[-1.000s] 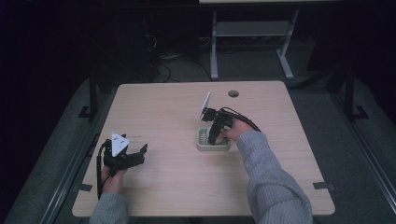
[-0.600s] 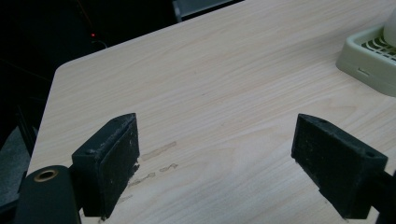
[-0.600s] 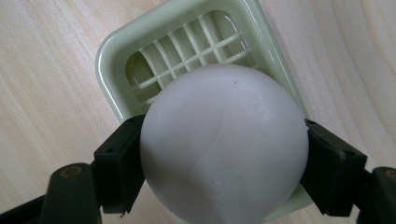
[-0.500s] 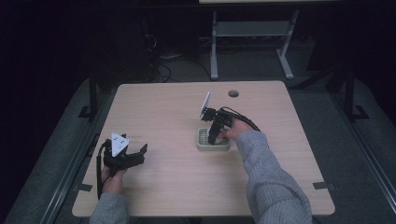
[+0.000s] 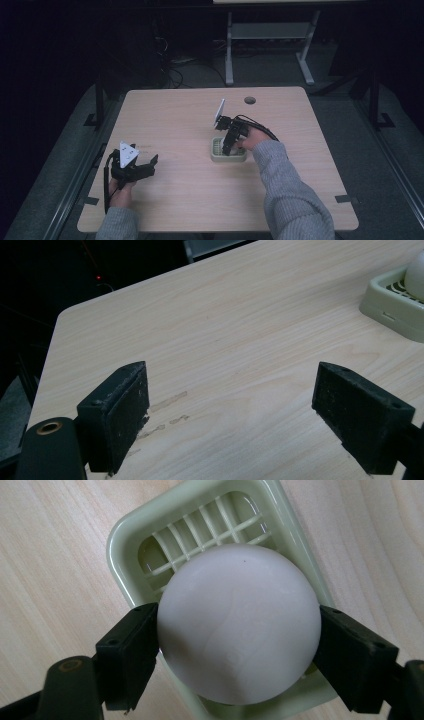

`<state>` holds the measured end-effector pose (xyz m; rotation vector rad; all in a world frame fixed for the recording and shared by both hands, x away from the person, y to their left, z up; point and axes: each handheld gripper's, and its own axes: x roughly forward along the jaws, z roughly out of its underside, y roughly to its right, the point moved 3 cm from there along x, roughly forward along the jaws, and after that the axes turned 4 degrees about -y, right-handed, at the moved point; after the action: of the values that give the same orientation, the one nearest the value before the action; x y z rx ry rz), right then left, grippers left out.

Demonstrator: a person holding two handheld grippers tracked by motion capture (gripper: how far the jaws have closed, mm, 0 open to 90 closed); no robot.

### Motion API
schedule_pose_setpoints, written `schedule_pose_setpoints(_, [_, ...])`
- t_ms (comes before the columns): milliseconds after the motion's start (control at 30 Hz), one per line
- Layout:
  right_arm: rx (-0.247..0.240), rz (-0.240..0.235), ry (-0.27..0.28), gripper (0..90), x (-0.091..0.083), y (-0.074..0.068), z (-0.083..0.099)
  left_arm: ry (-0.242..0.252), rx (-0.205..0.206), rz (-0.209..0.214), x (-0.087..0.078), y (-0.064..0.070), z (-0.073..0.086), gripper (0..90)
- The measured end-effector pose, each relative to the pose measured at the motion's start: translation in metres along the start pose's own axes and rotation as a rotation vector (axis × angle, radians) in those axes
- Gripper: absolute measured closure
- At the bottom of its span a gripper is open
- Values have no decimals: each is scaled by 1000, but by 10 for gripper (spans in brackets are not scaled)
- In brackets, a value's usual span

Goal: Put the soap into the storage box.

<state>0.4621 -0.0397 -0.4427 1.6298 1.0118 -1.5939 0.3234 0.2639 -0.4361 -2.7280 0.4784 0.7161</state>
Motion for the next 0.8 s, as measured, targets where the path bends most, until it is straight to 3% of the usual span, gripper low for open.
schedule_pose_setpoints(300, [7,11,56,198,-18,0,7,2,5,0,1,1,0,148])
schedule_pose_setpoints(800, [34,13,89,196,-33,-2,29,2,3,-3,0,1,0,148])
